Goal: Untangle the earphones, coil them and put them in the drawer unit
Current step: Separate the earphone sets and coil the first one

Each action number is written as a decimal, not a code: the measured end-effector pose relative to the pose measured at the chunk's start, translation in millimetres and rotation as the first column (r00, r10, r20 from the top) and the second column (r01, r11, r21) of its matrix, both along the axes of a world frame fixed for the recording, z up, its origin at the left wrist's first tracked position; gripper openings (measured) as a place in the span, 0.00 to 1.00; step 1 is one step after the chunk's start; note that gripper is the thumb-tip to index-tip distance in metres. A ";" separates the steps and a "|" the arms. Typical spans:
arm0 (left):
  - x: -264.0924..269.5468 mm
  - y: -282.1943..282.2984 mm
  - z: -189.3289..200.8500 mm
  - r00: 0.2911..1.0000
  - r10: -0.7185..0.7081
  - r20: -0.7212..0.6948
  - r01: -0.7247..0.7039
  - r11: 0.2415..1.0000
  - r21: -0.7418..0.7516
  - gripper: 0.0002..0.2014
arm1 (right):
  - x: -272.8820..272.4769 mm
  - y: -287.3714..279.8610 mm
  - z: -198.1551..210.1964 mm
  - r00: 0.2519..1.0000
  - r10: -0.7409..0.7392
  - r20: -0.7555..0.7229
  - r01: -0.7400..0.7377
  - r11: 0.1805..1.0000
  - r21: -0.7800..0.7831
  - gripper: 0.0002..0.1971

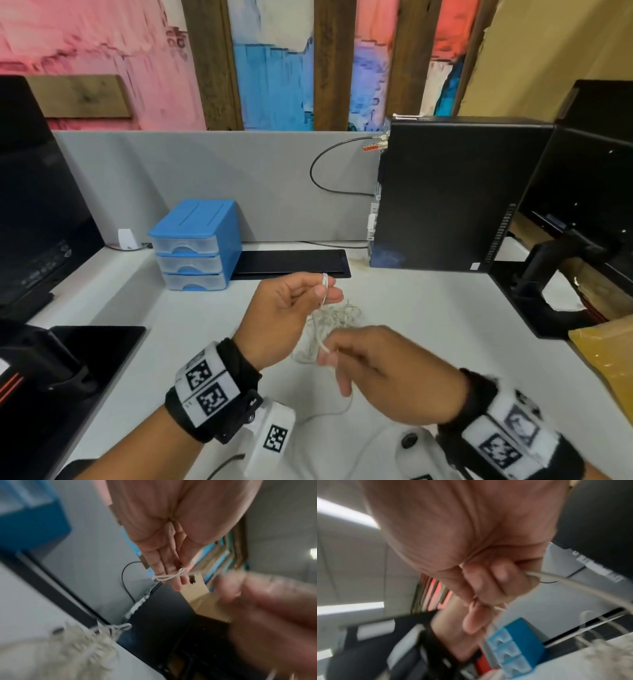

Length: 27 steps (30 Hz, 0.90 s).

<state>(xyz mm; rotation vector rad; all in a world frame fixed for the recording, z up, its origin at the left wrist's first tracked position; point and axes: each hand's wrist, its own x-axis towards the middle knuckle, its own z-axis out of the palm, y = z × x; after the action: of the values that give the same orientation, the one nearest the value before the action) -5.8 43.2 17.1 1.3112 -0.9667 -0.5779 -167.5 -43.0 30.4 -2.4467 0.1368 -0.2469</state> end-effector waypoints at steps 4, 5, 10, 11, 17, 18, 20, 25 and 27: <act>-6.5 3.1 -1.3 0.955 -0.134 0.265 0.107 0.988 0.114 0.11 | -9.9 -15.1 28.8 0.947 -0.194 0.256 0.154 0.974 0.167 0.12; -9.8 3.0 0.0 0.948 -0.211 0.238 0.182 0.974 0.137 0.11 | -9.2 -23.3 27.6 0.915 -0.250 0.315 0.205 0.964 0.170 0.12; -19.8 8.9 15.1 0.916 -0.346 -0.202 0.359 0.933 0.029 0.12 | 4.6 -46.7 -1.5 0.815 -0.444 0.372 0.349 0.889 0.297 0.08; -18.9 10.0 18.7 0.905 -0.330 -0.269 0.339 0.941 -0.015 0.12 | 8.0 -43.6 -9.1 0.840 -0.426 0.335 0.329 0.892 0.310 0.10; 0.1 6.0 19.5 0.994 -0.069 -0.081 0.065 0.996 -0.059 0.14 | 11.3 5.2 -22.0 0.995 -0.079 0.069 0.068 0.987 0.149 0.18; 3.4 6.4 17.2 0.996 0.009 0.087 -0.007 1.000 -0.025 0.13 | 8.6 10.7 -13.2 0.997 -0.050 0.055 0.040 0.987 0.158 0.17; 7.8 8.1 12.6 0.936 0.053 0.349 -0.071 0.997 0.038 0.13 | 1.5 14.7 10.7 0.995 -0.052 0.090 0.028 0.967 0.255 0.13; -12.1 12.5 15.1 0.931 -0.296 0.212 0.272 0.953 0.134 0.13 | -7.9 -20.8 31.4 0.884 -0.321 0.340 0.182 0.906 0.382 0.12; -18.3 15.0 25.1 0.929 -0.369 0.013 0.368 0.929 0.049 0.14 | -3.3 -30.8 21.9 0.848 -0.397 0.351 0.222 0.868 0.444 0.11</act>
<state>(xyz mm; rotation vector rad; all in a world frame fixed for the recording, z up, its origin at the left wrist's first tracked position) -24.2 58.2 42.1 1.1833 -1.2369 -0.8792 -170.9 -73.7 52.3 -1.9057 0.3599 -0.8262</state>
